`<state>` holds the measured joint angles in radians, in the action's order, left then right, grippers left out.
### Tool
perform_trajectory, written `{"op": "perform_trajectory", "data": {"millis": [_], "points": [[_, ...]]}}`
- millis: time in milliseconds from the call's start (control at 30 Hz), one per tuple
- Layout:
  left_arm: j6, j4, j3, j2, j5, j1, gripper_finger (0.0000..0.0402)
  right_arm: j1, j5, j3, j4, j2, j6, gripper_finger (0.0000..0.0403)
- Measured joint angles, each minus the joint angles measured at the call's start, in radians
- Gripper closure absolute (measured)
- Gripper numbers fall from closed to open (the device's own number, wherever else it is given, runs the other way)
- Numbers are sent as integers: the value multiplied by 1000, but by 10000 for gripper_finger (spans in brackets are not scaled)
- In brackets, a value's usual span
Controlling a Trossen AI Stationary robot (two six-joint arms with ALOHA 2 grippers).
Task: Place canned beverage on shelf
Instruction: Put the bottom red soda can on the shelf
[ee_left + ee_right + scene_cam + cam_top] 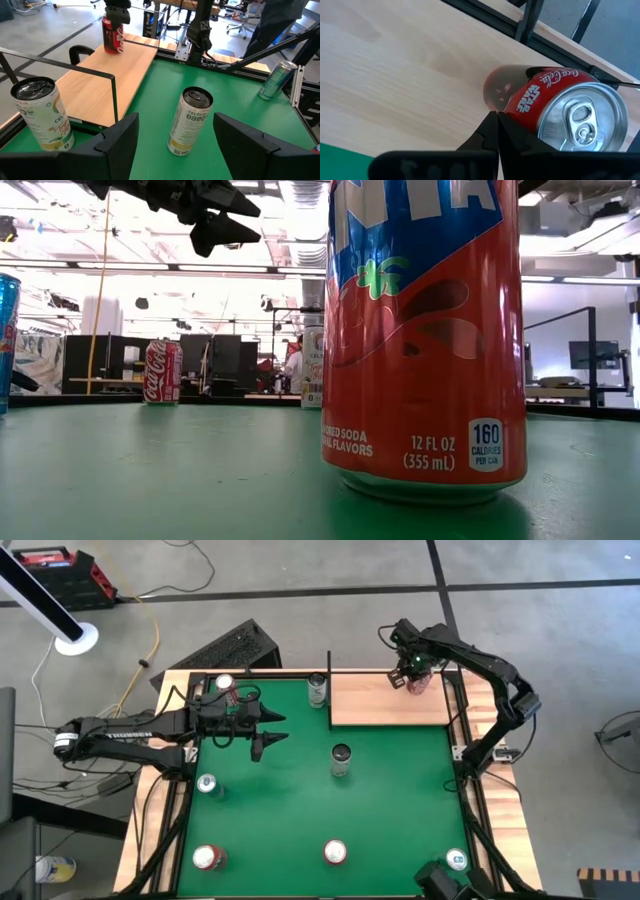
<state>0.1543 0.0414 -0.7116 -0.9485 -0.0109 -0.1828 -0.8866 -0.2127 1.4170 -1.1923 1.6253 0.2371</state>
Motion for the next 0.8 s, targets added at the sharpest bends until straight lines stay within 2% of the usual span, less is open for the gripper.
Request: {"op": "perform_trajectory", "data": {"millis": [267, 467, 800], "points": [[16, -5, 0, 0, 24, 0, 161, -33, 0, 0, 0, 0, 0, 388], [16, -6, 0, 0, 23, 0, 161, -61, -1, 0, 4, 0, -9, 376], [16, -6, 0, 0, 34, 0, 161, -103, -4, 0, 21, 0, -40, 381]]}}
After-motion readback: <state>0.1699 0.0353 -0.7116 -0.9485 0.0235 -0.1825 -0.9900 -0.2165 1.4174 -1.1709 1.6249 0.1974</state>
